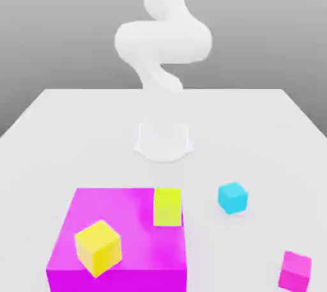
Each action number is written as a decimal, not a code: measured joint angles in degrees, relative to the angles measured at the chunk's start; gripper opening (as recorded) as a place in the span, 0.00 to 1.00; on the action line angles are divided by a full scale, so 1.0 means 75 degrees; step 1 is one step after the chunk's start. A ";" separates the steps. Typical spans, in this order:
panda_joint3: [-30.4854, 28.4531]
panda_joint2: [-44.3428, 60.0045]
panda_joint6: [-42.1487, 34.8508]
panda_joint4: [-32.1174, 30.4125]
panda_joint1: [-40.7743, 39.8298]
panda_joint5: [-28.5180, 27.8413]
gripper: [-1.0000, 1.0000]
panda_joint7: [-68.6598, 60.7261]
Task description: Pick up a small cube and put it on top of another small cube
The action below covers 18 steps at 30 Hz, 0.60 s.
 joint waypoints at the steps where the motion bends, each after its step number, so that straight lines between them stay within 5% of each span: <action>1: 0.0053 0.0222 0.0200 -0.0252 0.0118 0.0088 0.50 -0.0004; 18: 0.1920 0.4727 0.4097 -0.4613 0.2141 0.0759 0.50 0.0614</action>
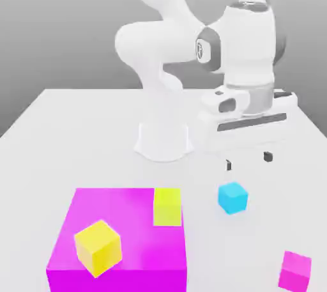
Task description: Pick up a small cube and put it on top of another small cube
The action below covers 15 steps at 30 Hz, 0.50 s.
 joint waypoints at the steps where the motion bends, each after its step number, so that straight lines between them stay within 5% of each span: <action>1: 0.0049 0.0390 0.0304 -0.0062 0.0011 -0.0171 0.50 0.0143; 5: -0.0622 0.1523 0.1215 0.0020 0.0451 -0.1241 0.50 0.0884; 9: -0.1825 0.2496 0.2032 0.0163 0.1625 -0.1482 0.50 0.1101; 10: -0.1968 0.2652 0.2165 0.0183 0.1783 -0.1467 0.00 0.1105; 15: -0.1966 0.2652 0.2172 0.0183 0.1782 -0.1494 0.00 0.1132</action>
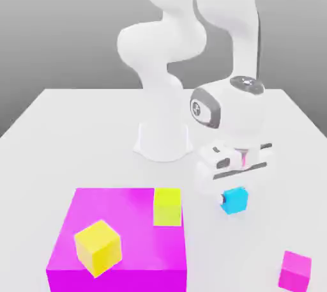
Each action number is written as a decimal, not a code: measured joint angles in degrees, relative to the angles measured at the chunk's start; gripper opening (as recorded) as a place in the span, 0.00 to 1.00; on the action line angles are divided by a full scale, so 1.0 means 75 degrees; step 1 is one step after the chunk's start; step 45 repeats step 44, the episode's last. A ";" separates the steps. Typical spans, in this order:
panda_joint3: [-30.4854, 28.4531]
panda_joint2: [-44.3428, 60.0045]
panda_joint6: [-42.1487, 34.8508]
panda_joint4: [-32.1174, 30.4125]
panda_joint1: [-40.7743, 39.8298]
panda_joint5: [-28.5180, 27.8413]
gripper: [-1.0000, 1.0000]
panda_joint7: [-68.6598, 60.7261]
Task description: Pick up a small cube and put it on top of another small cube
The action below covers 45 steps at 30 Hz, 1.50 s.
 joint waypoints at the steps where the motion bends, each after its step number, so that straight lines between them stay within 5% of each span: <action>1: -0.0057 0.0077 0.0062 0.0010 0.0069 0.0036 0.00 -0.0022; 12: 0.0826 -0.2282 -0.1889 -0.0395 -0.0559 0.0924 0.00 -0.0660; 27: -0.1385 -0.4015 -0.6061 0.2056 -0.2389 0.0008 0.00 -0.3934; 32: -0.1613 -0.3168 -0.5092 0.1930 -0.2489 0.0092 0.00 -0.4320; 33: -0.1625 -0.3006 -0.4879 0.1878 -0.2485 0.0119 1.00 -0.4348; 39: -0.1630 -0.2924 -0.4769 0.1852 -0.2484 0.0121 1.00 -0.4353; 45: -0.1552 -0.3856 -0.6004 0.2165 -0.2543 -0.0046 1.00 -0.4220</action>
